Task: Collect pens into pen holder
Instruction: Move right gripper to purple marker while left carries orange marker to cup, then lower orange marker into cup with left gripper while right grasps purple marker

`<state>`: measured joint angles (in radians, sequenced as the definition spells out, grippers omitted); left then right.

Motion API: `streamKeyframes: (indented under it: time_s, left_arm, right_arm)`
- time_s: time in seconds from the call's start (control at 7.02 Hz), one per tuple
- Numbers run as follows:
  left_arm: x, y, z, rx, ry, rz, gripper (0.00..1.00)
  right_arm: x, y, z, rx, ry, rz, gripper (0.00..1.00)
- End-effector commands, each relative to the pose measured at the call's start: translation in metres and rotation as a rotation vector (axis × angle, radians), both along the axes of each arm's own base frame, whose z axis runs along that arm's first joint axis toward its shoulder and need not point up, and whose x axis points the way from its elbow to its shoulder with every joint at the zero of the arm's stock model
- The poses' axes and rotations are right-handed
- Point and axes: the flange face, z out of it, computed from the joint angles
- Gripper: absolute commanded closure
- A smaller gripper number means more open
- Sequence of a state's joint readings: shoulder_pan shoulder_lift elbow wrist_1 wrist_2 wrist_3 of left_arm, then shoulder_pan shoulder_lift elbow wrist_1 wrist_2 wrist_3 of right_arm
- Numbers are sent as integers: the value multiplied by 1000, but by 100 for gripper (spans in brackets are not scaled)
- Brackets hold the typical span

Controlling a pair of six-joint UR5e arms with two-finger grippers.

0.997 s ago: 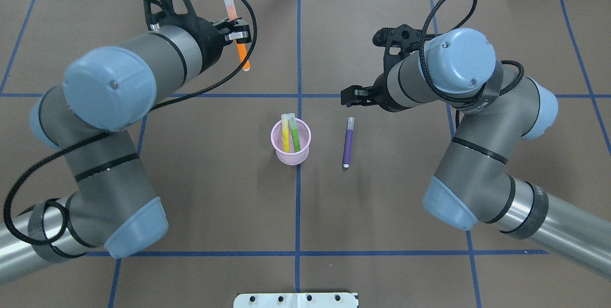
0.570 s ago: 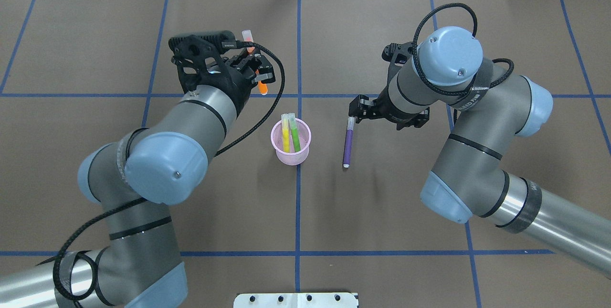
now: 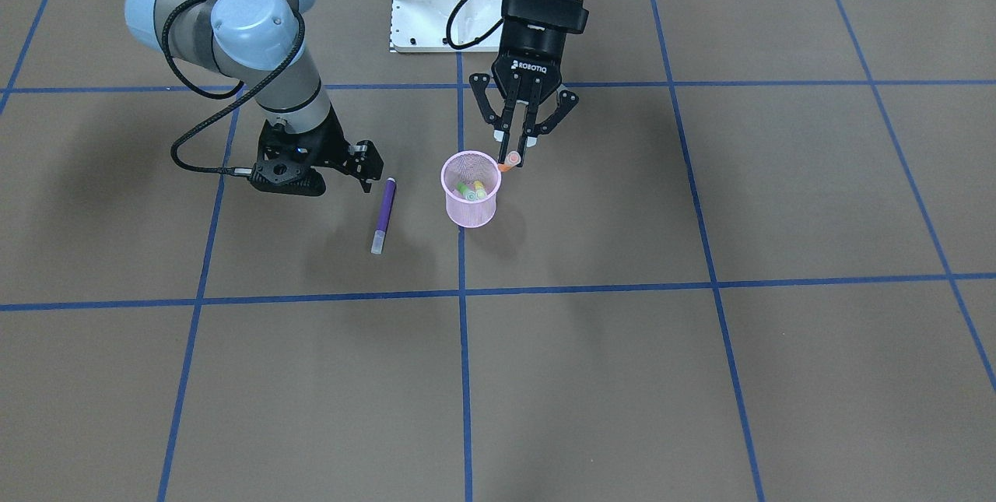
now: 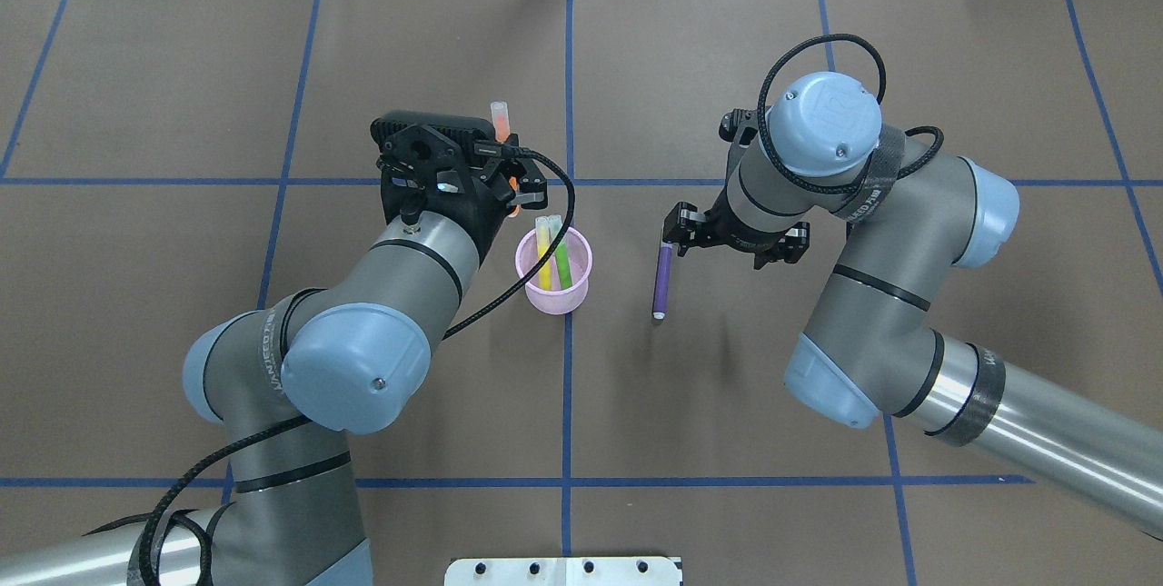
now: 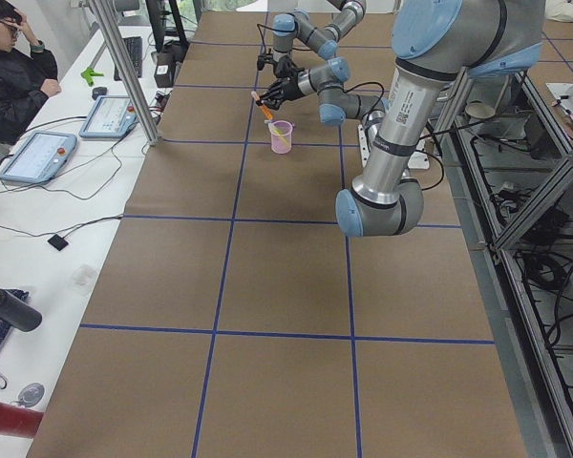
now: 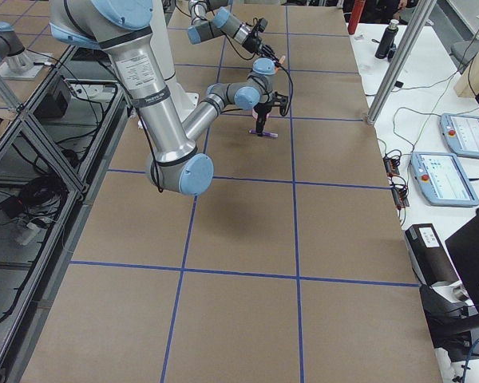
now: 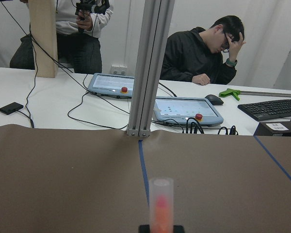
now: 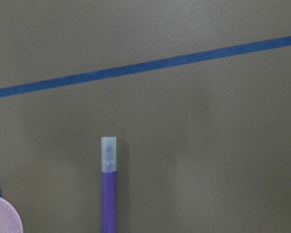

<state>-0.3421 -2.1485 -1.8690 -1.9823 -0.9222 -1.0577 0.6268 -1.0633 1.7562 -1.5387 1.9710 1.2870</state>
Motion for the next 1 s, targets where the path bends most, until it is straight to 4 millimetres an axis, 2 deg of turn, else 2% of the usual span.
streamKeyframes:
  time_s: [0.0, 0.57, 0.85]
  left_arm:
    - [32, 12, 17, -10, -58, 51, 100]
    - [49, 14, 9, -11, -56, 61, 100]
    - [66, 12, 21, -7, -46, 66, 100]
  right_arm:
    - [-10, 0, 11, -16, 20, -10, 1]
    - [-34, -6, 0, -59, 15, 16, 1]
    - [-37, -5, 1, -61, 20, 14, 1]
